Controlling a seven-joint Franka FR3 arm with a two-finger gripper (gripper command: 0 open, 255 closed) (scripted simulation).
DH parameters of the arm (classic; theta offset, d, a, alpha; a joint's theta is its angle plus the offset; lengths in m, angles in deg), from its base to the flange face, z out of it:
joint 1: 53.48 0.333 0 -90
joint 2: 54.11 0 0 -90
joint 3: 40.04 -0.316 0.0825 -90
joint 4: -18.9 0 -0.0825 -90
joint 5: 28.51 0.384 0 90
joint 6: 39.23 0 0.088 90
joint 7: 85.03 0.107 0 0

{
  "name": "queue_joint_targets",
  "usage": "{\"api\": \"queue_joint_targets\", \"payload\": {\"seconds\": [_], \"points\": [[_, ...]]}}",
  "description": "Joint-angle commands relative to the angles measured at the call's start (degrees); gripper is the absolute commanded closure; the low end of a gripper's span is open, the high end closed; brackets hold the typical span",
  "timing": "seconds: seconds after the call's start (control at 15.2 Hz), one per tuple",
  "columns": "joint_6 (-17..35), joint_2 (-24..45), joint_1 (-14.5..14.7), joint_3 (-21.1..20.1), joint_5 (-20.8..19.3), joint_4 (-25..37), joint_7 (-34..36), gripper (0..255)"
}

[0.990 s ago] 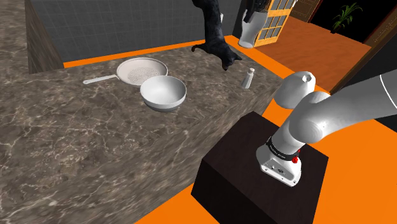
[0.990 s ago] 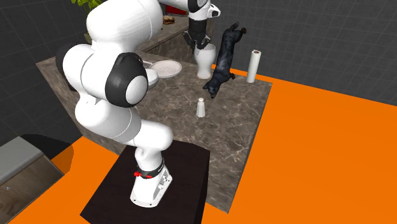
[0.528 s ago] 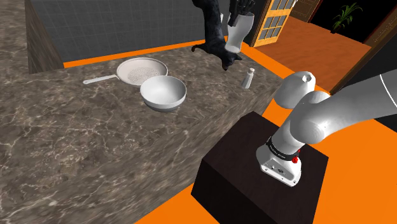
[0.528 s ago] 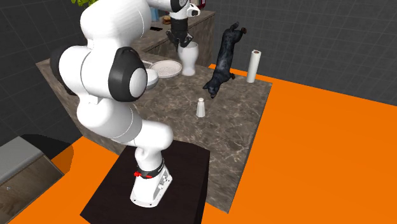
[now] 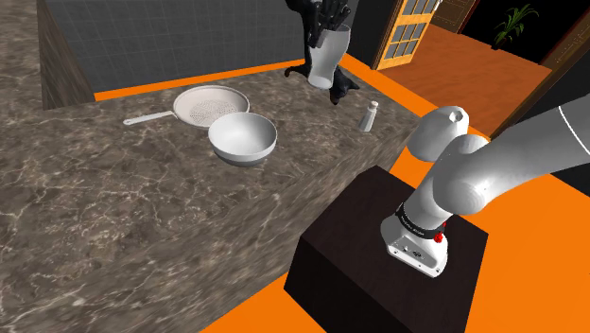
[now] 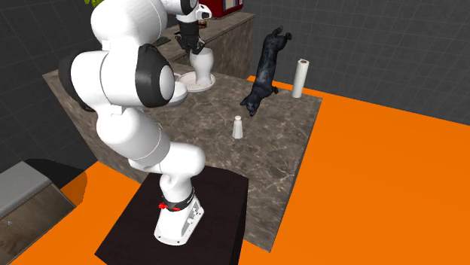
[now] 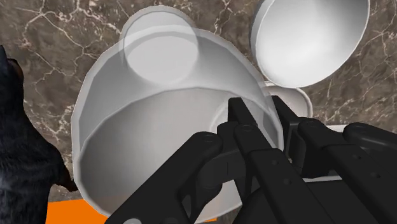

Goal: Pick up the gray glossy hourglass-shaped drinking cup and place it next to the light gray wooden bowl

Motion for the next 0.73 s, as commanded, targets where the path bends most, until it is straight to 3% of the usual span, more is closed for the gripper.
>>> {"api": "queue_joint_targets", "payload": {"seconds": [0.0,0.66], "points": [[0.76,1.38,0.72,-2.02,0.37,0.94,2.61,255],[4.12,11.88,4.21,-11.99,-0.27,9.24,15.91,255]]}}
